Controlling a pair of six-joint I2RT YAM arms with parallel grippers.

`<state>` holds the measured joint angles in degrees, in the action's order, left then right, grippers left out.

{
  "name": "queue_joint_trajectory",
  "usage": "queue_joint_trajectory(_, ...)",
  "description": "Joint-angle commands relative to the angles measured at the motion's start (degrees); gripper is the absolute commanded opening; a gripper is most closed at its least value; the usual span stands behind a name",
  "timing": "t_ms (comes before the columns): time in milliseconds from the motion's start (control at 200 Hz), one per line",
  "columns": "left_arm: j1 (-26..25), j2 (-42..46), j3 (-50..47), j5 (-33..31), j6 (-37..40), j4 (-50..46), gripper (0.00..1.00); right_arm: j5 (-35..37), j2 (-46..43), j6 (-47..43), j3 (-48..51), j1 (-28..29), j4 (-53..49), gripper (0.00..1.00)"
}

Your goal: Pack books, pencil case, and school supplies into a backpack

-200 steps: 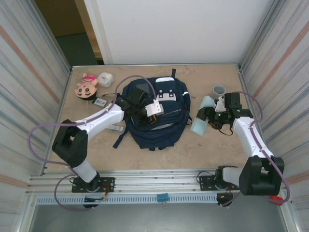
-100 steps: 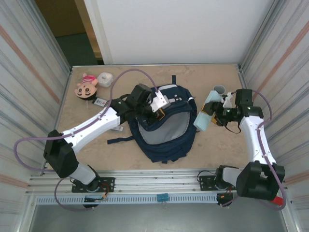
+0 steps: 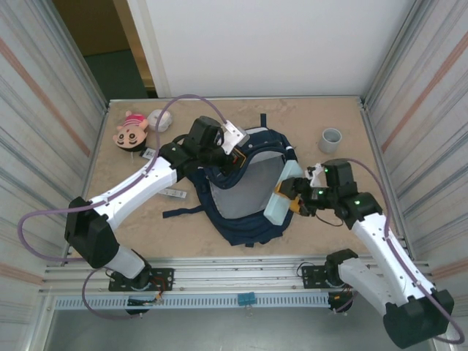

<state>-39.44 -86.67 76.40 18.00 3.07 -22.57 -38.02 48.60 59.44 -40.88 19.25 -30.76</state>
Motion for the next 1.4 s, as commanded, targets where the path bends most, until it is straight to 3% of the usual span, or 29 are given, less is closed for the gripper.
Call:
queue_joint_trajectory(0, 0.9, 3.0, 2.8, 2.0, -1.9, 8.6, 0.0, 5.9, 2.8, 15.3, 1.6, 4.8, 16.3, 0.55)
queue_joint_trajectory(236, 0.9, 3.6, 3.4, 2.5, -1.8, 9.2, 0.0, 13.8, 14.7, 26.1, 2.7, 12.2, 31.4, 0.58)
queue_joint_trajectory(451, 1.0, 4.6, 2.9, 1.9, -1.8, 10.0, 0.0, 23.3, 20.1, 29.0, 2.3, 12.4, 33.7, 0.65)
queue_joint_trajectory(576, 1.2, 4.7, 2.8, 2.0, -1.9, 10.1, 0.0, 22.1, 23.2, 29.0, 2.0, 11.7, 35.7, 0.77)
queue_joint_trajectory(722, 1.5, 4.8, 2.8, 2.1, -1.8, 10.5, 0.0, 23.9, 22.3, 29.4, 3.5, 13.2, 33.5, 0.79)
queue_joint_trajectory(987, 1.6, 4.7, 2.1, 2.3, -1.9, 11.4, 0.0, 31.2, 19.0, 34.1, 8.4, 19.7, 34.0, 0.67)
queue_joint_trajectory(1393, 1.9, 5.0, 2.1, 2.9, -1.7, 11.3, 0.0, 29.3, 36.3, 33.6, 2.8, 22.5, 47.1, 0.51)
